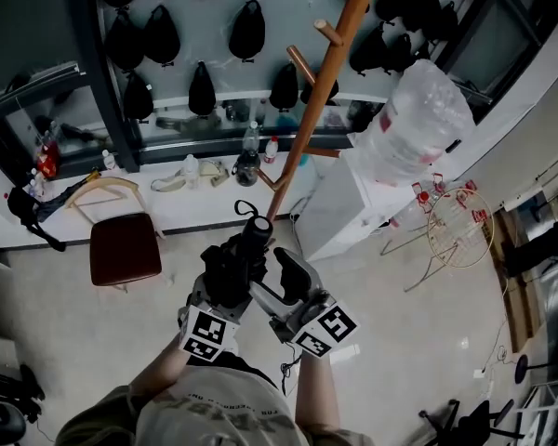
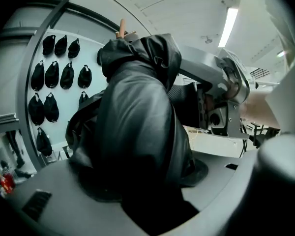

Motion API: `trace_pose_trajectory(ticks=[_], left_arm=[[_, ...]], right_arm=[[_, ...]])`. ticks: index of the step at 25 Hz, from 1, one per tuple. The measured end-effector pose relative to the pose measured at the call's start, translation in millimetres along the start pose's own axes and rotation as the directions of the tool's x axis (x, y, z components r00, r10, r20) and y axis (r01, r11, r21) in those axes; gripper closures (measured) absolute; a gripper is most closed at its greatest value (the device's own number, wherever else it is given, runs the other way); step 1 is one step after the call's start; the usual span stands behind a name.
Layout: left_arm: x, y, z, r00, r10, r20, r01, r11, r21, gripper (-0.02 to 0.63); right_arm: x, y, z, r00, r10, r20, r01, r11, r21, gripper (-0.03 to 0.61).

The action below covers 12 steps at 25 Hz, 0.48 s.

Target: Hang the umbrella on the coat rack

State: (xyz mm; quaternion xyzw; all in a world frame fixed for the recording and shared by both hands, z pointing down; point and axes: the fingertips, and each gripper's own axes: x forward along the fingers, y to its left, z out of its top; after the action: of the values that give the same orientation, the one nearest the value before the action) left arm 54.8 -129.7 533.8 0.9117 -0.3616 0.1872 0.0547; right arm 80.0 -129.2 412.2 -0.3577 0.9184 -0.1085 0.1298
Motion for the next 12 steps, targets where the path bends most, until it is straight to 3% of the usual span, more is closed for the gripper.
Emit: trace_pose_trajectory(ticks=[4, 8, 12], left_arm=[[4, -6, 1, 0.987, -0.157, 0.028, 0.157, 0.988, 0.004, 0.331], [6, -10, -5, 0.954, -0.298, 0.023, 0.298, 0.954, 0.017, 0.333], [12, -3, -11, 0.919, -0.395, 0.001, 0.395, 0.918, 0.044, 0.333]], right_arm=[[16, 2, -7, 0.996, 0.092, -0.006, -0.091, 0.992, 0.082, 0.252], [28, 2, -17, 0.985, 0.172, -0.017, -0.167, 0.974, 0.156, 0.253], [42, -5, -25, 0.980, 0.195, -0.041, -0.186, 0.968, 0.171, 0.255]])
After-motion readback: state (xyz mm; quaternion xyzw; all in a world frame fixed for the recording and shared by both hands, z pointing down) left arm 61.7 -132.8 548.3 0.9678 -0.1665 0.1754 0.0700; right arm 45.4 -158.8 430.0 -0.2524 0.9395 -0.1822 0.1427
